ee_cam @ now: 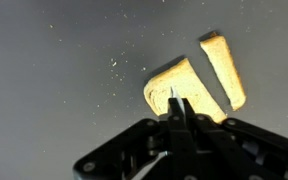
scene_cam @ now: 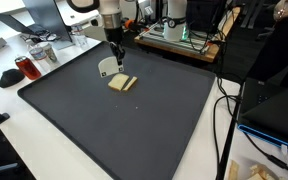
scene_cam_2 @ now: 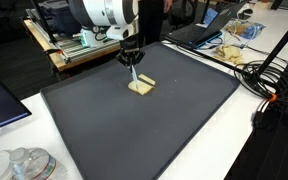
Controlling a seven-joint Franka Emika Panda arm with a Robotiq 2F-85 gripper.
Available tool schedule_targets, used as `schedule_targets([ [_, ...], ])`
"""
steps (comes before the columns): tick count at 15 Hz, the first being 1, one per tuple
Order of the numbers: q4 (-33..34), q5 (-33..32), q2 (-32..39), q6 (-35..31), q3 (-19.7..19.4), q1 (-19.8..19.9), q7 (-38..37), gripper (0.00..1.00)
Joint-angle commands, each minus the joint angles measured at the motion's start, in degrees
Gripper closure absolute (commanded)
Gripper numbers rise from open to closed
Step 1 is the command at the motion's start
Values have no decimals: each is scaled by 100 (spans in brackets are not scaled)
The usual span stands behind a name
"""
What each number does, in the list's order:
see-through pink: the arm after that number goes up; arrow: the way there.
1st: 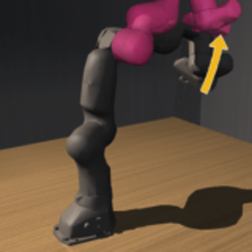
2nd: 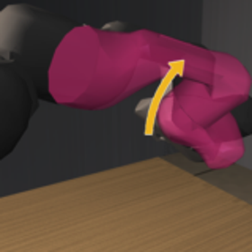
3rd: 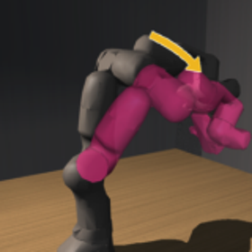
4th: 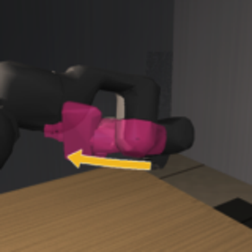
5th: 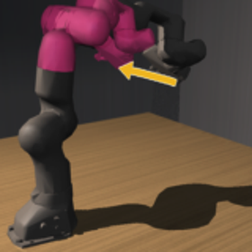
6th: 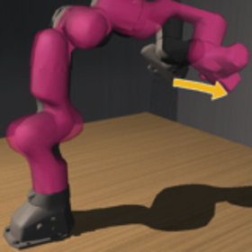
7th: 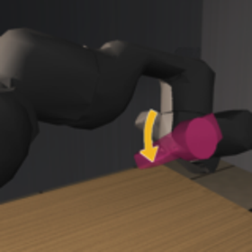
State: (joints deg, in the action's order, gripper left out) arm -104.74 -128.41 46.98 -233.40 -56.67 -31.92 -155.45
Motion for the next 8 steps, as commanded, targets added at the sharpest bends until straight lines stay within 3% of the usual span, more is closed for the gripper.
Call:
schedule_targets([
  [1,94,163,354,-106,-186,-173,-182,99],
  [8,176,135,546,-205,-173,-236,-183,99],
])
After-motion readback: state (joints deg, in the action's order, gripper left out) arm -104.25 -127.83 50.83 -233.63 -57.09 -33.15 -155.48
